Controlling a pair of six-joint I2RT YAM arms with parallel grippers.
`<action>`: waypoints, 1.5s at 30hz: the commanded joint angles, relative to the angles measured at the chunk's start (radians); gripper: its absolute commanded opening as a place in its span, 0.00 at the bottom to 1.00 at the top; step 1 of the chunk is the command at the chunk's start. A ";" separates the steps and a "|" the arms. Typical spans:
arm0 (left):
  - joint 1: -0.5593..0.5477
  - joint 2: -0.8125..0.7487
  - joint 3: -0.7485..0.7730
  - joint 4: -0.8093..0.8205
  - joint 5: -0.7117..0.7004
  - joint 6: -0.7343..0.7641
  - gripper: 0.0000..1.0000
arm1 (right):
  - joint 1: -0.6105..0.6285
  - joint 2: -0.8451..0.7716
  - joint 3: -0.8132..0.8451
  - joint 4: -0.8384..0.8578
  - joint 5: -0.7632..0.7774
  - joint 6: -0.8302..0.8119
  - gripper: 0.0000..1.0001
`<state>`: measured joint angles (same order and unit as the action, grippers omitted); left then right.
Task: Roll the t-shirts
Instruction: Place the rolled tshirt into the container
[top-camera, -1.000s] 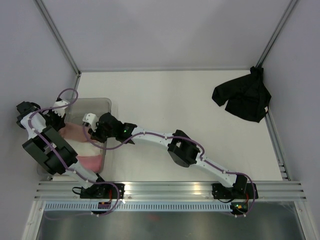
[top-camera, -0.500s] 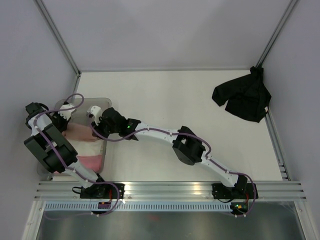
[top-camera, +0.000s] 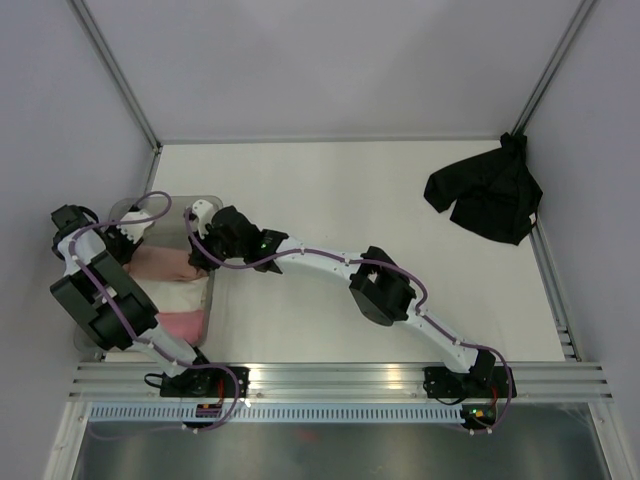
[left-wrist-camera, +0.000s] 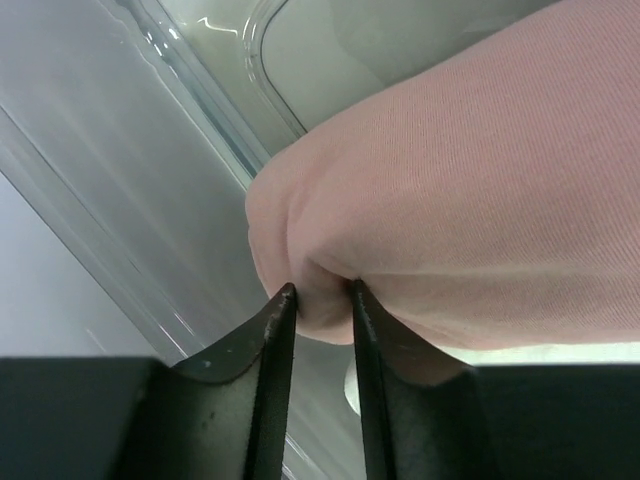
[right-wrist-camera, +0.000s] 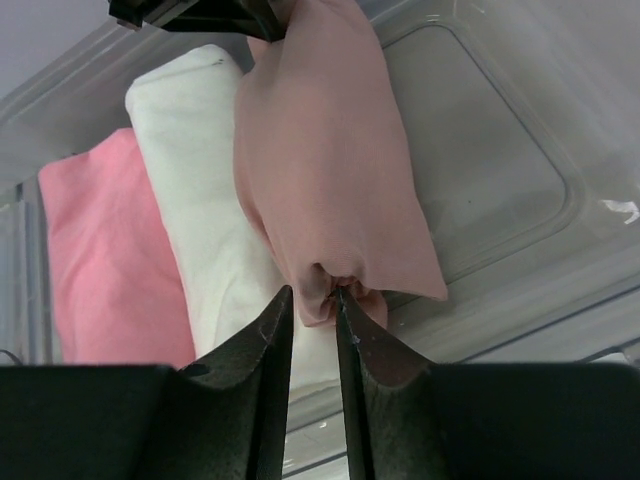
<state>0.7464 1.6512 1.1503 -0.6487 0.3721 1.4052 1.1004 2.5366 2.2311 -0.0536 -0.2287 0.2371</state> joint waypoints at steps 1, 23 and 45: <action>0.002 -0.054 -0.008 -0.017 0.004 0.051 0.36 | 0.007 -0.032 0.004 0.090 -0.040 0.086 0.29; -0.091 -0.205 0.140 -0.309 0.252 -0.006 0.69 | -0.004 0.001 -0.016 0.086 0.034 0.222 0.16; -0.275 -0.038 0.014 -0.169 0.099 -0.307 0.63 | -0.017 -0.193 -0.177 0.159 0.098 0.260 0.31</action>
<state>0.4877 1.6096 1.1748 -0.8516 0.4706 1.1576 1.0931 2.4405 2.0769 0.0429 -0.1570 0.4767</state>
